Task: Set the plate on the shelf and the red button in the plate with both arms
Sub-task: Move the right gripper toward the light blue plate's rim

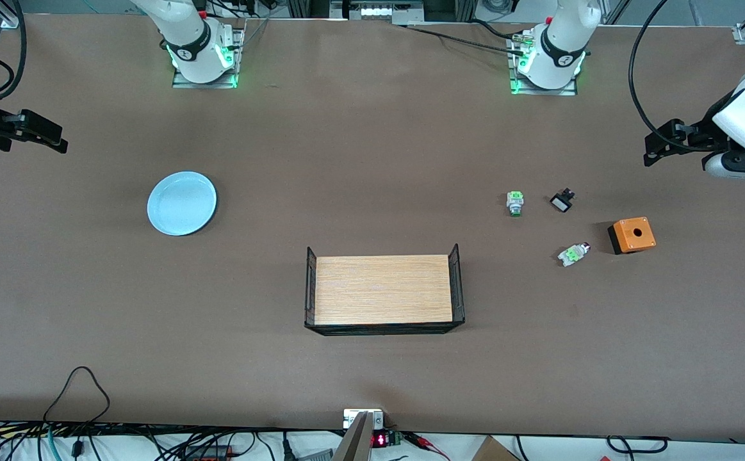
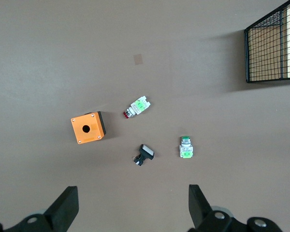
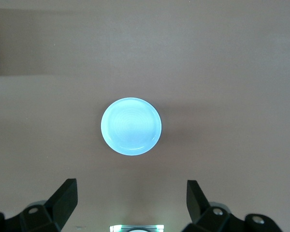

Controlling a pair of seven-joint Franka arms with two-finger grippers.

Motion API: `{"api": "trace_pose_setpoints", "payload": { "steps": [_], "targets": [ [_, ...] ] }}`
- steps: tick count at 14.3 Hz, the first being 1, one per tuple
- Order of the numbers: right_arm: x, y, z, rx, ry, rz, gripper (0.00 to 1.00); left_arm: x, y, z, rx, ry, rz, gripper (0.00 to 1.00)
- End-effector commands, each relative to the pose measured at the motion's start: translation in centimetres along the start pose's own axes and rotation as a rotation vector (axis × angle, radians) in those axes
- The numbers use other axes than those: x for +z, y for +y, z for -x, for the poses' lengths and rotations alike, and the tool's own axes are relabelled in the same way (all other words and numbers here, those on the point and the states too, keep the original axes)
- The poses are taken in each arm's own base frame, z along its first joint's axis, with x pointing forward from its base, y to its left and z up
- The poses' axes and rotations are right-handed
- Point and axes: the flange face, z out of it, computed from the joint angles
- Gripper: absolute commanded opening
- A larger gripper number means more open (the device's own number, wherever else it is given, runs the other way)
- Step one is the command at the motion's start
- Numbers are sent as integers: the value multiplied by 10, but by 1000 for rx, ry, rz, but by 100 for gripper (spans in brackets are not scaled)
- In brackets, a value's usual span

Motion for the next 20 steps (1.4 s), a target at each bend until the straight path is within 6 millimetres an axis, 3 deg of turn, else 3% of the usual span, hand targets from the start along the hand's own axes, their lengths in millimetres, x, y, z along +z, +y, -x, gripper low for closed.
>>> {"api": "trace_pose_setpoints", "payload": {
  "steps": [1, 5, 8, 12, 13, 16, 20],
  "targets": [
    [-7, 1, 5, -5, 1, 15, 100, -5, -3, -3, 7, -5, -19, 100],
    [1, 3, 0, -2, -15, 14, 100, -5, -3, -3, 7, -5, -19, 100],
    [26, 6, -13, 3, -61, 16, 100, -5, -3, -3, 7, -5, -19, 100],
    [64, 4, -37, 22, -108, 23, 100, -5, -3, -3, 7, -5, -19, 100],
    [85, 0, -49, 15, -135, 27, 100, -5, -3, -3, 7, -5, -19, 100],
    [120, -12, -71, -4, -136, 47, 100, -5, -3, -3, 7, -5, -19, 100],
    [160, -18, -82, -19, -149, 72, 100, -5, -3, -3, 7, -5, -19, 100]
  ]
}}
